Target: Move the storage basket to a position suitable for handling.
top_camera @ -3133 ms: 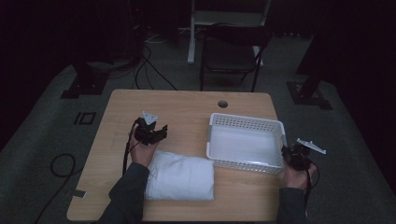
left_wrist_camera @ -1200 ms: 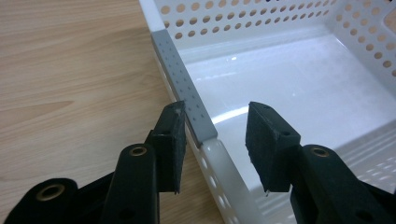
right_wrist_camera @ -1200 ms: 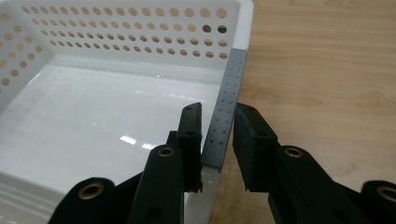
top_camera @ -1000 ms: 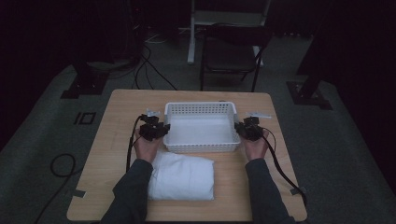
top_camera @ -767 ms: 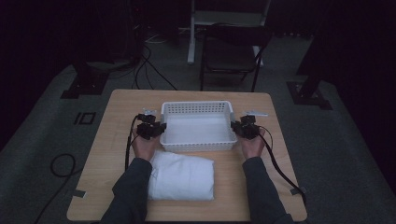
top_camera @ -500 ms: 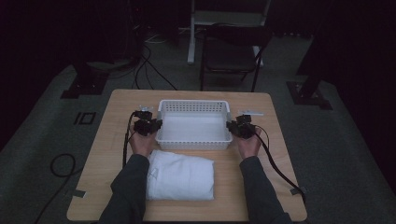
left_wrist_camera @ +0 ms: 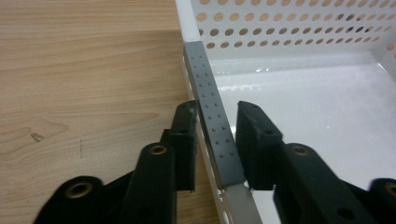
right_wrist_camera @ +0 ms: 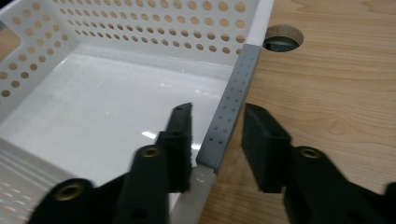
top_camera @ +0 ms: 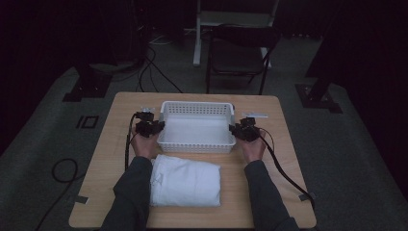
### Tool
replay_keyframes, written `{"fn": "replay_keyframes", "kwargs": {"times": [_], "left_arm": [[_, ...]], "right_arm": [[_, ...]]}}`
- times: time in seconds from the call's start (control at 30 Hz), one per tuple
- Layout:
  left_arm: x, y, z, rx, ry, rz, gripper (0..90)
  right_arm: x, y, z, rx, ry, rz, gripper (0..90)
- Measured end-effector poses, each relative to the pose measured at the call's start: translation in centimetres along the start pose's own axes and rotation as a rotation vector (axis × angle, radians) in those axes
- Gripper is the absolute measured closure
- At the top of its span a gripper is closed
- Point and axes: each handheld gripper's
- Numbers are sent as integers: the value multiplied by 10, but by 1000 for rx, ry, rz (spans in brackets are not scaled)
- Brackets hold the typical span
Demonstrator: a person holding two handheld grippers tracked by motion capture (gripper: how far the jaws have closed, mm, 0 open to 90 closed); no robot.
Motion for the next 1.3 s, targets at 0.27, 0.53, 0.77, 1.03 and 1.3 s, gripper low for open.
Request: {"fn": "replay_keyframes", "kwargs": {"times": [0.27, 0.53, 0.77, 1.03, 1.3], "left_arm": [[-6, -27, 10, -88, 10, 21, 468], [-2, -54, 19, -127, 21, 29, 454], [-6, -73, 36, -144, 17, 83, 476], [-14, -83, 59, -144, 26, 126, 467], [-24, -95, 80, -97, 67, 126, 424]], "right_arm": [[-4, -17, 2, -45, -25, 30, 562], [-1, -56, 0, -120, -71, 18, 514], [6, -82, 16, -89, -134, -16, 472], [22, -94, 43, -41, -200, -56, 455], [26, -93, 74, -3, -161, -104, 428]]}}
Point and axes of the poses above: each handheld gripper's, and its own axes: y roughly forward along the jaws, z roughly out of its underside, x roughly to its left, and after that the axes turned 11 degrees about y, right-handed
